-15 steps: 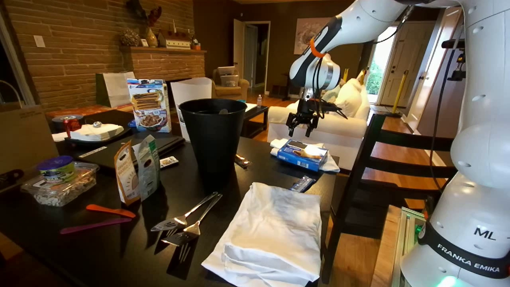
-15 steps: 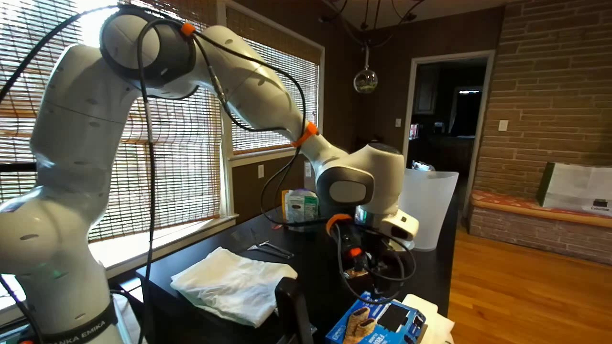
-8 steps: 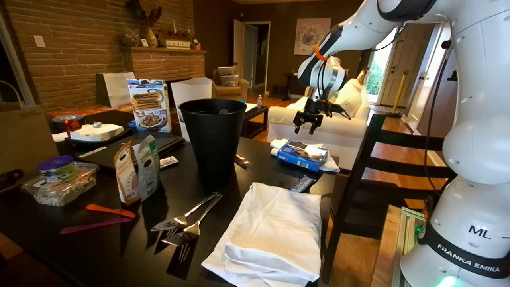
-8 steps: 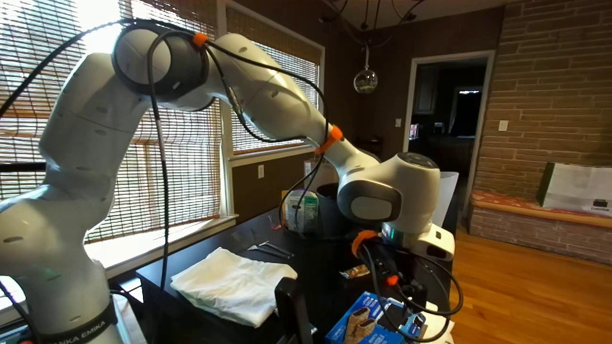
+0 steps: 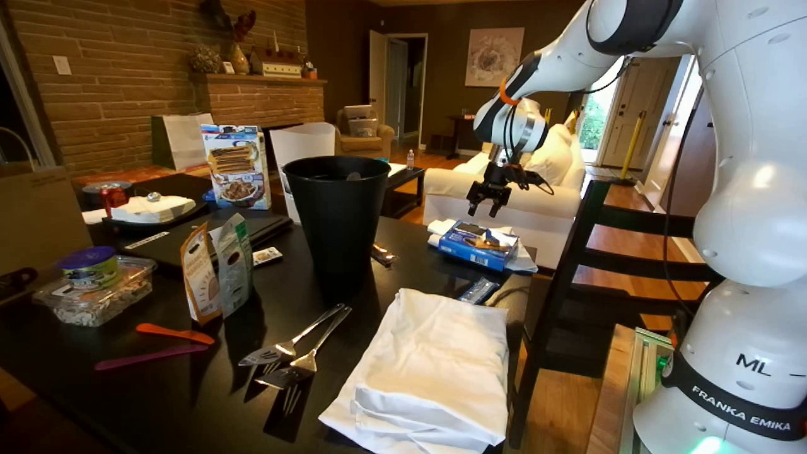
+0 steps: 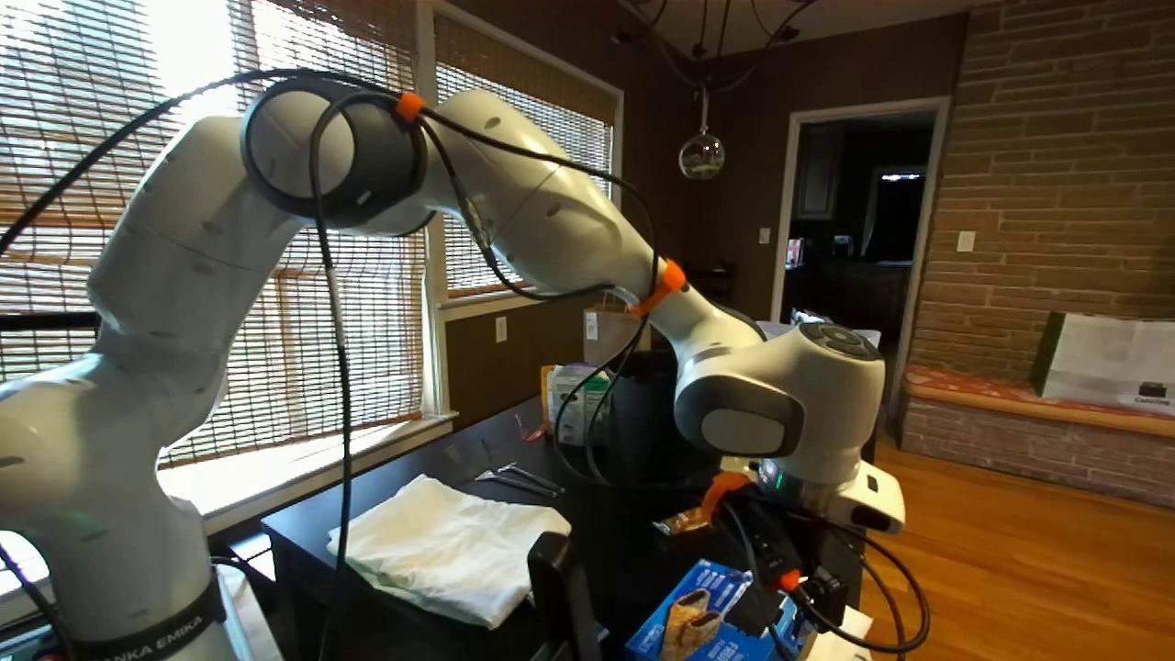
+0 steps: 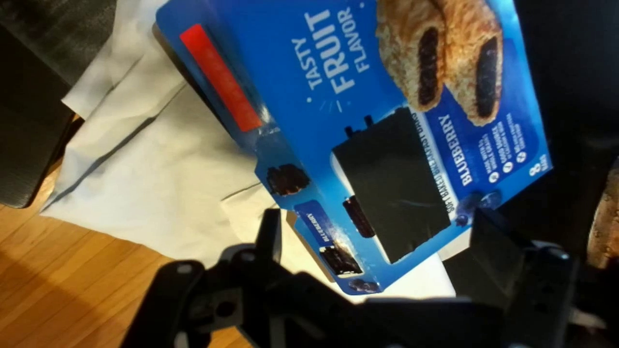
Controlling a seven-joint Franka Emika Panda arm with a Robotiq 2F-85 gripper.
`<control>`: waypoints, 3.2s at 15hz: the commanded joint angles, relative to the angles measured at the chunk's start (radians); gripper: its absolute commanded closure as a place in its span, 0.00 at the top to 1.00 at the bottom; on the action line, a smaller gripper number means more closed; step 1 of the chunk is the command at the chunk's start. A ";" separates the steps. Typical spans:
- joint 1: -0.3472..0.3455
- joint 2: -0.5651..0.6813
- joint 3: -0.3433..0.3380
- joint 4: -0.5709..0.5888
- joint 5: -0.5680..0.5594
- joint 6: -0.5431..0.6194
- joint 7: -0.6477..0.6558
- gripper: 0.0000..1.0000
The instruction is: Put the chocolate bar inside the box
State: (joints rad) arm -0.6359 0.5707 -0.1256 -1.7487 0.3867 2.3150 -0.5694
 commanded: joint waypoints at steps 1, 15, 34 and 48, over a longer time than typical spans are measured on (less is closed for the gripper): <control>-0.010 0.001 0.012 0.004 -0.009 -0.001 0.006 1.00; -0.182 0.175 0.131 0.238 0.088 -0.253 -0.427 1.00; -0.177 0.252 0.110 0.361 0.017 -0.330 -0.451 1.00; -0.173 0.241 0.102 0.354 0.008 -0.363 -0.452 0.18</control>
State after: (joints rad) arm -0.8106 0.8119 -0.0209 -1.4195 0.4087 1.9608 -1.0247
